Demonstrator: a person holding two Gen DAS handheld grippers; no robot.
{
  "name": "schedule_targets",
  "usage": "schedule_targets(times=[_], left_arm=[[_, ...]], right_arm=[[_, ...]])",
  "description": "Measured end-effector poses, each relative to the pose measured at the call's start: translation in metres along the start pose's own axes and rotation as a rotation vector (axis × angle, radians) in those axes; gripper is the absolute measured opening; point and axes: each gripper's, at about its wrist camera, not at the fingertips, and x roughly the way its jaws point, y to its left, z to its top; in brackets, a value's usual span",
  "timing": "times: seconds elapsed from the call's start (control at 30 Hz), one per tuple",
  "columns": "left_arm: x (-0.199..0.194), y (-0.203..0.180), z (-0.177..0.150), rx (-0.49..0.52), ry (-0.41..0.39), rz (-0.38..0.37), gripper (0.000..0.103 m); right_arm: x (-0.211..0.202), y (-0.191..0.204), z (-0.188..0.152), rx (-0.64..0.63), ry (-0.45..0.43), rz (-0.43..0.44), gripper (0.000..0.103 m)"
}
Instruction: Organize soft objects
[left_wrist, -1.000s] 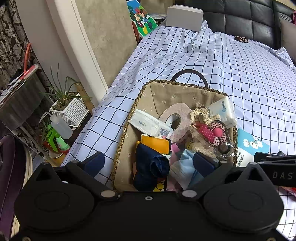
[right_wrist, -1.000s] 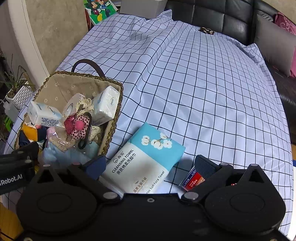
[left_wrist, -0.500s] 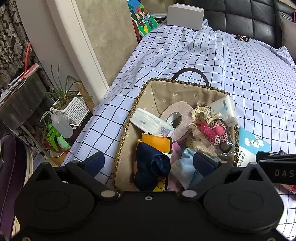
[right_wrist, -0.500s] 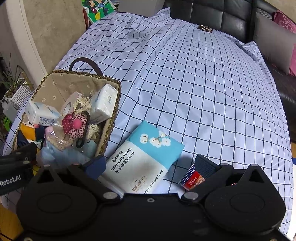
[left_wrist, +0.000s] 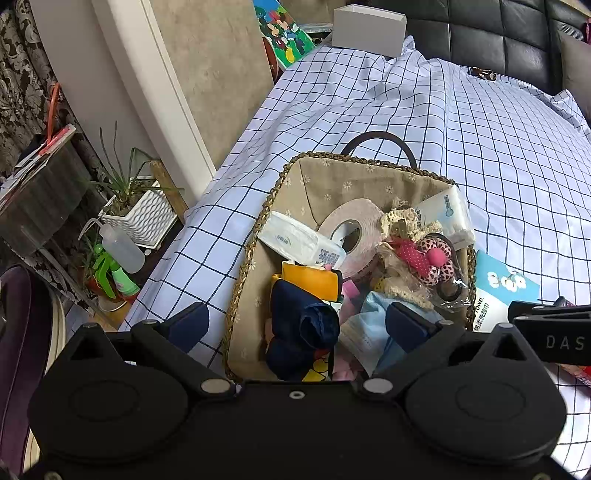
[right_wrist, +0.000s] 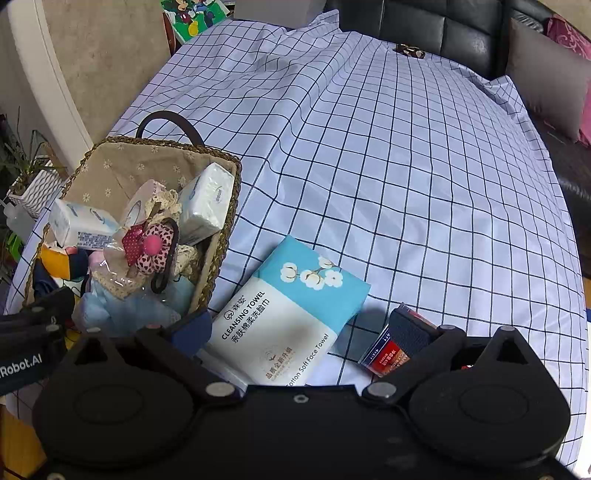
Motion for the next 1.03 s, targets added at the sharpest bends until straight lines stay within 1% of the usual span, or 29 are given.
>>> schedule_targets(times=[1.03], left_arm=[[-0.0002,-0.0011,-0.0004,0.000,0.018,-0.014,0.100]], right_arm=[[0.0021,0.0026,-0.0013,-0.002,0.003,0.000,0.103]])
